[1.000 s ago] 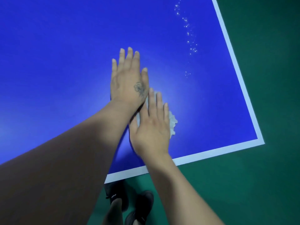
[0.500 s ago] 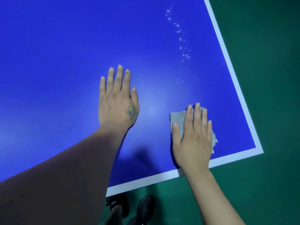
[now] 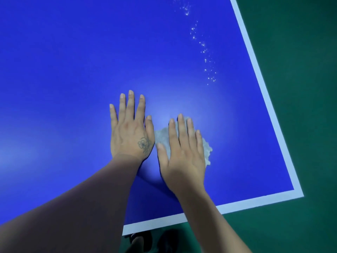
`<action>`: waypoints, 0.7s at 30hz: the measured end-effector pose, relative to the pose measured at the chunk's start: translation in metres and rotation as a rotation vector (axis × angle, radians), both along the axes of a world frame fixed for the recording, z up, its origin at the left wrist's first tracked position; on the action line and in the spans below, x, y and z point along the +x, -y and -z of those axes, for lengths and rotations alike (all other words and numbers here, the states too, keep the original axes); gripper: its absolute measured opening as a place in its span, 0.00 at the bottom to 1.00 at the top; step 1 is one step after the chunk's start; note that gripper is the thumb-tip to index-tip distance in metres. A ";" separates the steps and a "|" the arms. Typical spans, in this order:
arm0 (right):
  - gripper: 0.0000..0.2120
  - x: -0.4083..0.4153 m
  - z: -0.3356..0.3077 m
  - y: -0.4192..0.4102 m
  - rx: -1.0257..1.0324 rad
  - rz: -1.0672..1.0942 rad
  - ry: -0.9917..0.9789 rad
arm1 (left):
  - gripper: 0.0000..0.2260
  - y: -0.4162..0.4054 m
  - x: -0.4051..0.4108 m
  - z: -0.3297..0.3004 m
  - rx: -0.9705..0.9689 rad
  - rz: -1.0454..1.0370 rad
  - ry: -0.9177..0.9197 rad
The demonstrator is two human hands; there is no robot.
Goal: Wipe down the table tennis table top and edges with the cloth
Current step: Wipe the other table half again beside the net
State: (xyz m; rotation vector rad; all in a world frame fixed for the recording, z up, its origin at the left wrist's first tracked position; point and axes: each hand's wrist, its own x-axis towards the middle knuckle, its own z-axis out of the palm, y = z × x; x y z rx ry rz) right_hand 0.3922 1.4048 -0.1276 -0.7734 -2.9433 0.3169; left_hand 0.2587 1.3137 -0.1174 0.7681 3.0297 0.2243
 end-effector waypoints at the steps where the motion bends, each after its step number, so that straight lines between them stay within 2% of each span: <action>1: 0.32 0.013 -0.001 -0.001 -0.005 -0.020 0.017 | 0.27 0.000 0.000 0.000 0.001 0.001 0.003; 4: 0.33 0.041 -0.004 -0.018 -0.039 -0.026 0.054 | 0.27 0.000 0.000 0.001 0.010 0.001 -0.002; 8: 0.35 0.042 -0.004 -0.063 0.018 0.102 0.066 | 0.27 0.001 -0.002 0.002 0.033 0.002 -0.012; 15: 0.38 -0.061 0.002 -0.119 0.025 0.297 0.077 | 0.27 0.000 -0.003 0.006 0.036 0.010 -0.053; 21: 0.37 -0.129 0.000 -0.083 0.034 0.186 0.060 | 0.26 0.001 -0.003 0.009 0.063 0.013 -0.088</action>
